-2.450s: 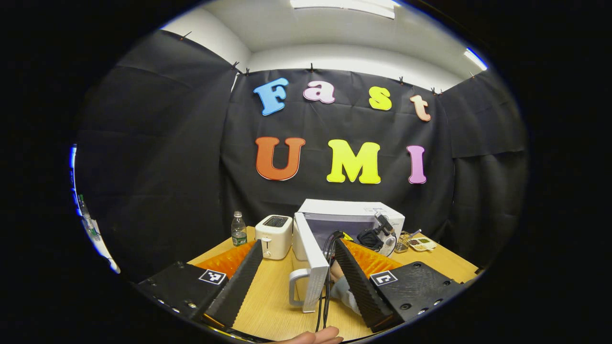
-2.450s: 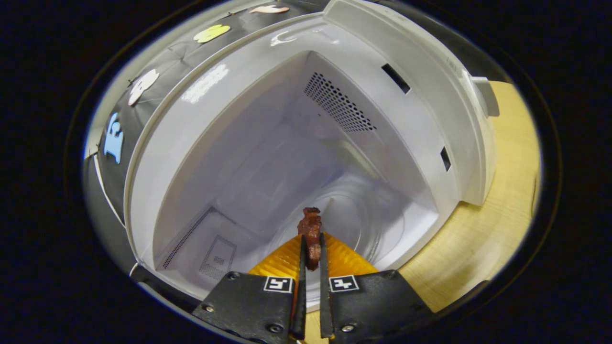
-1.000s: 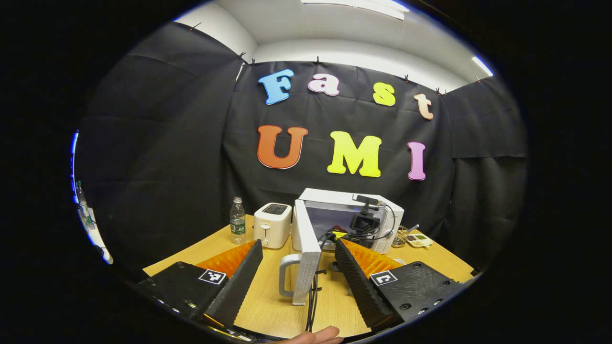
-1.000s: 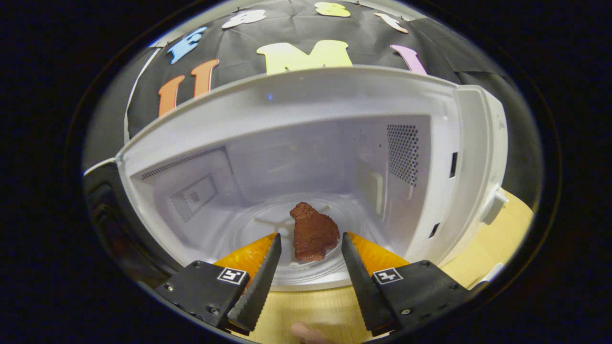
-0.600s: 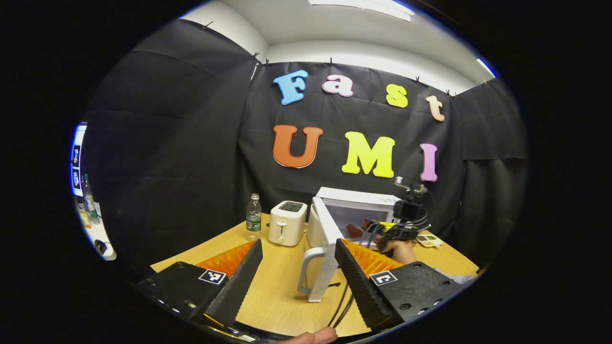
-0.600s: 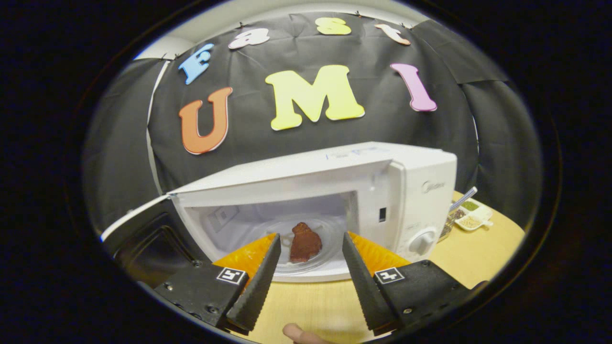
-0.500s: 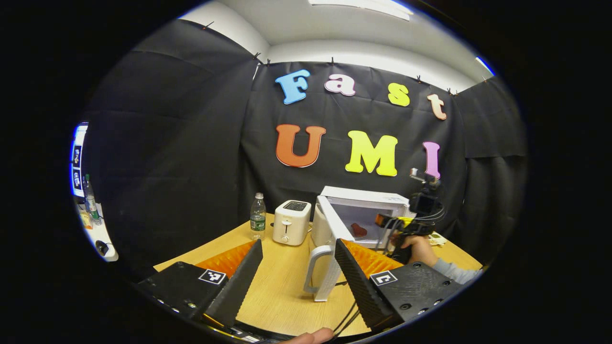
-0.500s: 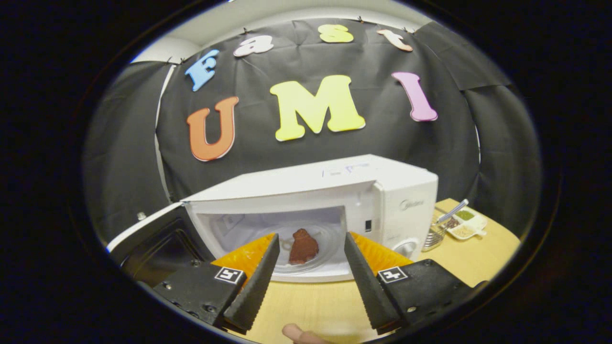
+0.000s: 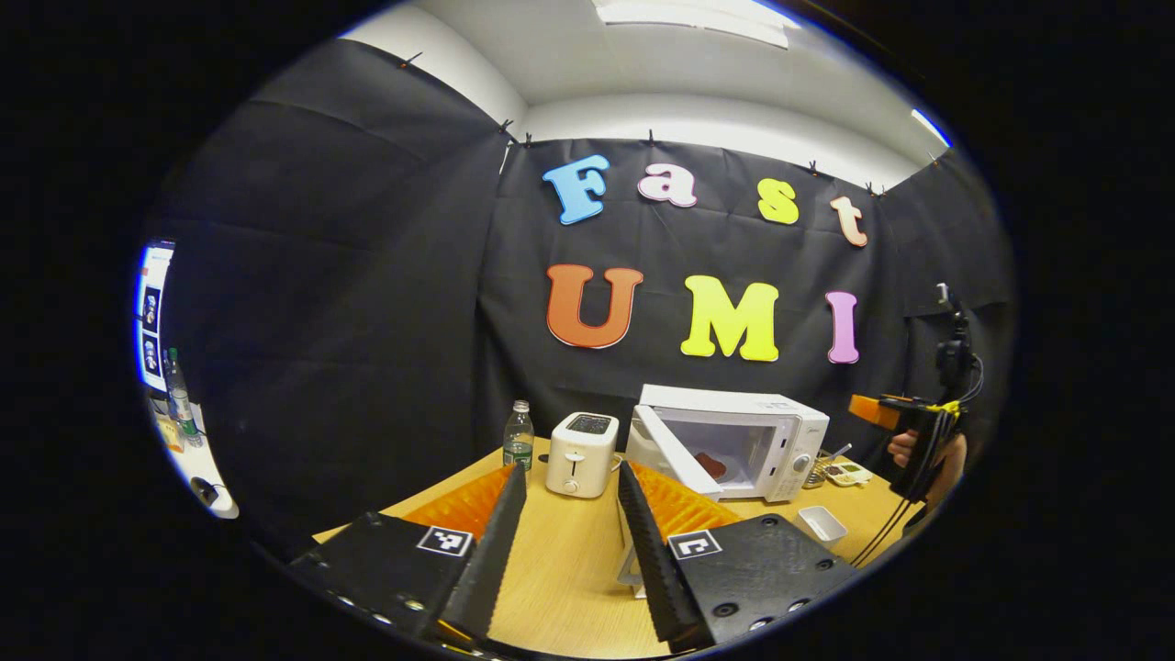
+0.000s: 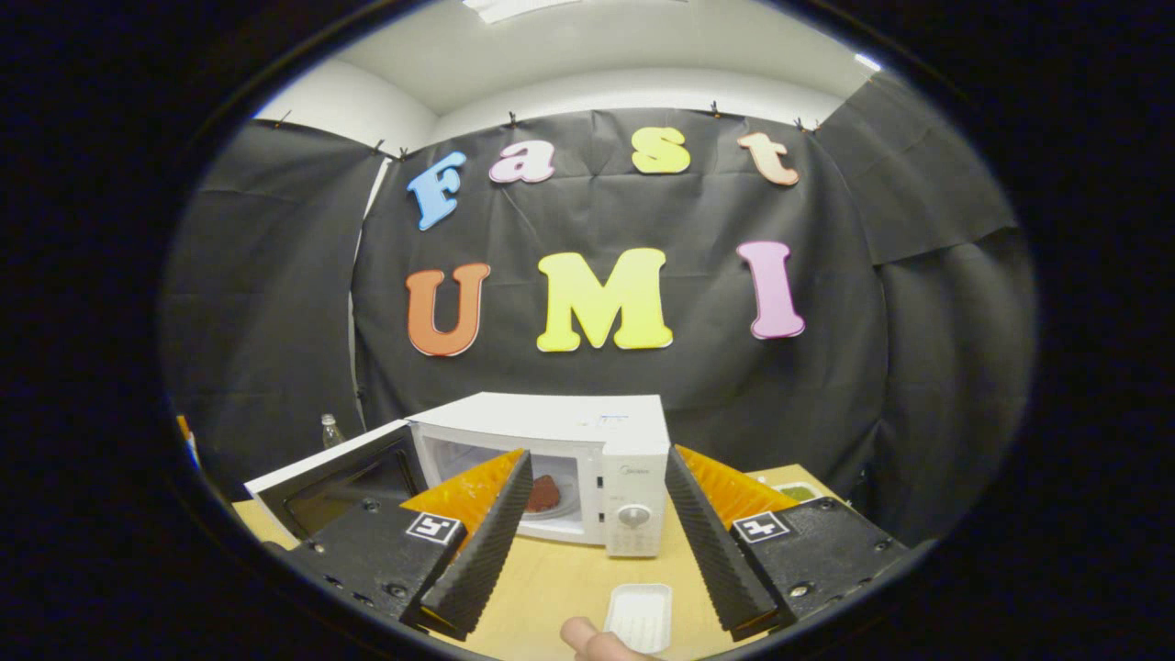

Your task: Open the microwave oven with the left hand, put the food in, and close the microwave oven.

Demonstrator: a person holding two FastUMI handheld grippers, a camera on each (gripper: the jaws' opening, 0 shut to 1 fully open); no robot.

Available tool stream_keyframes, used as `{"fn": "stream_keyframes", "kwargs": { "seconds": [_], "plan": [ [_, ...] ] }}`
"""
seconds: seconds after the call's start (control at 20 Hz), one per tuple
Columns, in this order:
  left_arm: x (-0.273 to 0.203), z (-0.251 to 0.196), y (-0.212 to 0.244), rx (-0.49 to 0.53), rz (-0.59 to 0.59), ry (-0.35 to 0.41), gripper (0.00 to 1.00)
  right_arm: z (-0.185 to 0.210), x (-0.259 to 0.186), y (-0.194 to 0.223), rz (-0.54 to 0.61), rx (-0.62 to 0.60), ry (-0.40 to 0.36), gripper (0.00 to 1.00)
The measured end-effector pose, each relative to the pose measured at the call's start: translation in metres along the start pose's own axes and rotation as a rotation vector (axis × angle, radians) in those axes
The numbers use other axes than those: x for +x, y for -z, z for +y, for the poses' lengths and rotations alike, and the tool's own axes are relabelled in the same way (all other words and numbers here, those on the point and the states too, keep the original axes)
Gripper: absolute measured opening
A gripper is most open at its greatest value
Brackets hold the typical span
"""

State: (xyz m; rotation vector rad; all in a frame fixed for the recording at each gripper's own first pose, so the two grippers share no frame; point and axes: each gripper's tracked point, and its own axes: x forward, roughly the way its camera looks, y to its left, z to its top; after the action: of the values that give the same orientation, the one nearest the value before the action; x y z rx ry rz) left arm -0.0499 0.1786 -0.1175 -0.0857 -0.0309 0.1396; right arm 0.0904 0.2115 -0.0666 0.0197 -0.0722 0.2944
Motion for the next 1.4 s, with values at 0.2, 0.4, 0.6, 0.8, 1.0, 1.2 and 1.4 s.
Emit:
{"fn": "stream_keyframes", "kwargs": {
  "seconds": [0.2, 0.4, 0.6, 0.8, 1.0, 1.2, 1.4],
  "plan": [
    [0.006, 0.005, 0.014, 0.11, 0.009, -0.021, 0.58, -0.018, -0.05, -0.017, -0.01, -0.019, -0.02, 0.94],
    [0.021, 0.007, 0.048, 0.129, 0.075, -0.018, 0.0, -0.03, -0.09, -0.027, -0.026, -0.019, -0.05, 1.0],
    [0.05, -0.015, 0.076, 0.068, 0.082, 0.064, 0.0, -0.033, -0.115, -0.028, -0.023, -0.043, -0.072, 1.0],
    [0.081, -0.017, 0.122, 0.011, 0.139, 0.11, 0.0, -0.032, -0.124, -0.033, -0.039, -0.068, -0.083, 1.0],
    [0.089, -0.04, 0.142, -0.027, 0.163, 0.175, 0.0, -0.022, -0.132, -0.031, -0.026, -0.046, -0.135, 1.0],
    [0.088, -0.061, 0.142, -0.031, 0.155, 0.213, 0.0, -0.037, -0.131, -0.034, -0.034, -0.03, -0.098, 1.0],
    [0.092, -0.093, 0.141, -0.029, 0.153, 0.264, 0.0, -0.054, -0.125, -0.032, -0.029, 0.004, -0.051, 1.0]
  ]
}}
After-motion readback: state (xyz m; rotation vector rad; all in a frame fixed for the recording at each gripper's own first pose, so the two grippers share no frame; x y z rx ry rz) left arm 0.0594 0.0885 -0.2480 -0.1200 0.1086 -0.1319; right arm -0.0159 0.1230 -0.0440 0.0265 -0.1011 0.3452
